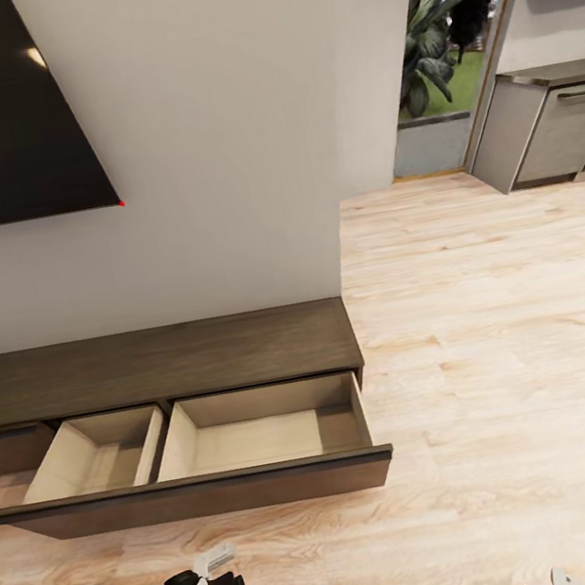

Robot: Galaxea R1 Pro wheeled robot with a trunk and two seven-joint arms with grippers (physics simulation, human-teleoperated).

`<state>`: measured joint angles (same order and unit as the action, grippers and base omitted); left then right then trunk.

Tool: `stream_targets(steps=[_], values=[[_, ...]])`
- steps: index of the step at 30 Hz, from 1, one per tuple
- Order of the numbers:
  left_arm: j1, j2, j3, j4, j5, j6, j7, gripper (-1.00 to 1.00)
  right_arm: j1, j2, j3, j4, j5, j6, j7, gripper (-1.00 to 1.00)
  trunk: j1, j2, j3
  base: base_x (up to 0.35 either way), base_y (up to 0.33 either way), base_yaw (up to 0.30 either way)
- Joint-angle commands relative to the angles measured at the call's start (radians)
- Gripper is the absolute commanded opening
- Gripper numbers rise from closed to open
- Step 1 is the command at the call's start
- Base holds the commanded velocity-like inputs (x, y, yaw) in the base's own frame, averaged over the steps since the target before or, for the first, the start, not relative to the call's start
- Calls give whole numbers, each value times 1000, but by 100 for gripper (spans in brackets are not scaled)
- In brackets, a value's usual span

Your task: Place each of the two pumpkins and all three candles from the living room inside a cabinet in the living room (use any cabinet), then make sure every cabinet is closed, and position the cauldron so it is next to a table in the living room.

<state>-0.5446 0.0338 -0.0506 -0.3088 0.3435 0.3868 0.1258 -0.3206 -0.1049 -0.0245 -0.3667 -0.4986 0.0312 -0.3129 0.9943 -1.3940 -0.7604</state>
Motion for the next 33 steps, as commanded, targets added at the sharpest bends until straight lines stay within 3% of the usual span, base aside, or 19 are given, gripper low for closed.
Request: stream_targets(steps=[1,24,33], values=[[0,0,0,0,0,0,0,100,0,0,0,0,0,0,0,100,0,0,0,0,-34,0],[0,-2,0,0,0,0,0,100,0,1,0,3,0,1,0,100,0,0,0,-46,-27,2],[0,-1,0,0,0,0,-1,100,0,0,0,3,0,1,0,100,0,0,0,-124,-113,251]])
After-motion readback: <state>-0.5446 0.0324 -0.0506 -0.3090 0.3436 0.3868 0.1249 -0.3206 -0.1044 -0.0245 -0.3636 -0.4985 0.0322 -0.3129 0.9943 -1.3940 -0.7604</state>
